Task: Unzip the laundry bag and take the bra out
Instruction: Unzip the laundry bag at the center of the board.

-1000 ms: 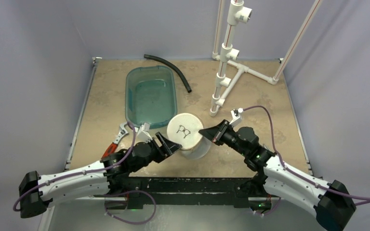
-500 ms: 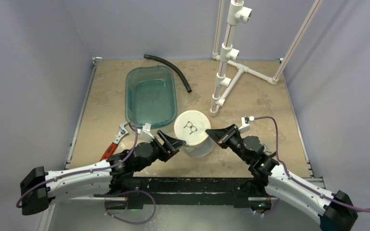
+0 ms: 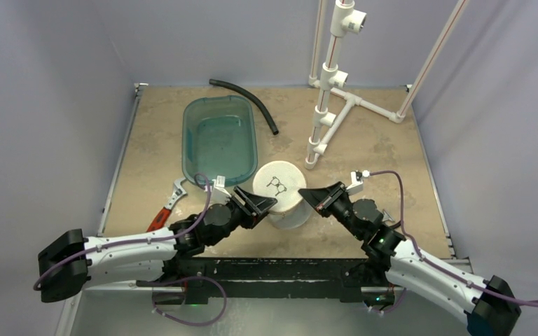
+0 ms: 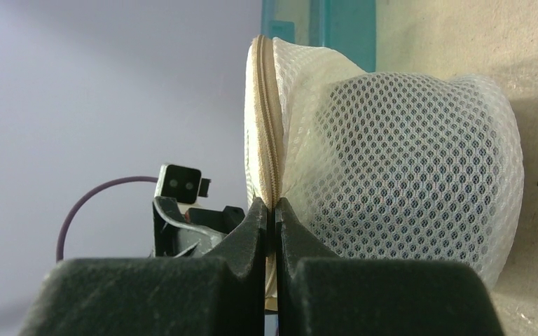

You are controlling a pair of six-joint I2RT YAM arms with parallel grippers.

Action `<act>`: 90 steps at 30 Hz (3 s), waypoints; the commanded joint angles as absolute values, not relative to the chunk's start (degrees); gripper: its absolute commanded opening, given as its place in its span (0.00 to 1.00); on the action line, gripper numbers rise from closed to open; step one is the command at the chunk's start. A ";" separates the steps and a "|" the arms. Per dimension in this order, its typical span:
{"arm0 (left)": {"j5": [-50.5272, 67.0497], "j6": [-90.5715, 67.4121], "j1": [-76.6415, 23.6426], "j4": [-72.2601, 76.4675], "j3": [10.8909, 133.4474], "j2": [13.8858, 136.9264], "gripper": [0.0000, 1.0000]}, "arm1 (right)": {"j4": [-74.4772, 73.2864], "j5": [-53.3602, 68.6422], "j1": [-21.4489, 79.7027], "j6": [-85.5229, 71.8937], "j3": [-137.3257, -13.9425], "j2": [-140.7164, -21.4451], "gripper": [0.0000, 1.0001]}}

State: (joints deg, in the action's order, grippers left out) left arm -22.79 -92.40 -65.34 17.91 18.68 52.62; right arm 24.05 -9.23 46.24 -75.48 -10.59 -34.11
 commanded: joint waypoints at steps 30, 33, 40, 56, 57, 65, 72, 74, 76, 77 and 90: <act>-32.51 -94.57 -65.81 -0.84 27.18 49.99 0.00 | -3.31 4.99 48.53 -31.99 -34.57 -39.26 0.49; -34.24 -95.49 -65.74 -1.75 28.65 51.93 0.00 | -4.10 6.04 50.18 -30.64 -35.78 -41.26 0.49; -35.77 -95.62 -65.74 -0.86 32.37 56.51 0.00 | -4.85 3.12 57.00 -32.76 -36.12 -43.19 0.51; -34.60 -94.70 -65.81 0.98 32.78 55.49 0.00 | 3.49 -3.03 58.04 -36.17 -32.76 -49.18 0.47; -34.50 -94.62 -65.79 0.89 32.78 55.51 0.00 | 3.74 -2.78 58.12 -36.05 -32.88 -49.98 0.46; -34.19 -94.53 -65.77 0.79 32.57 55.10 0.00 | 5.25 -2.60 58.53 -36.02 -33.59 -52.49 0.41; -34.09 -94.15 -65.75 0.97 32.62 54.87 0.00 | 5.96 -2.91 59.32 -36.39 -33.90 -54.38 0.31; -34.18 -93.87 -65.74 0.97 32.53 54.45 0.00 | 5.96 -3.30 59.48 -36.57 -33.92 -54.60 0.27; -34.19 -93.73 -65.74 0.97 32.44 54.21 0.00 | 6.19 -3.41 59.64 -36.60 -34.05 -54.90 0.23; -34.08 -93.75 -65.74 0.97 32.42 54.21 0.00 | 6.21 -3.49 59.66 -36.69 -34.14 -54.98 0.21; -33.17 -94.05 -65.76 0.70 30.95 53.03 0.00 | 6.65 -5.23 60.48 -37.90 -33.92 -53.98 0.22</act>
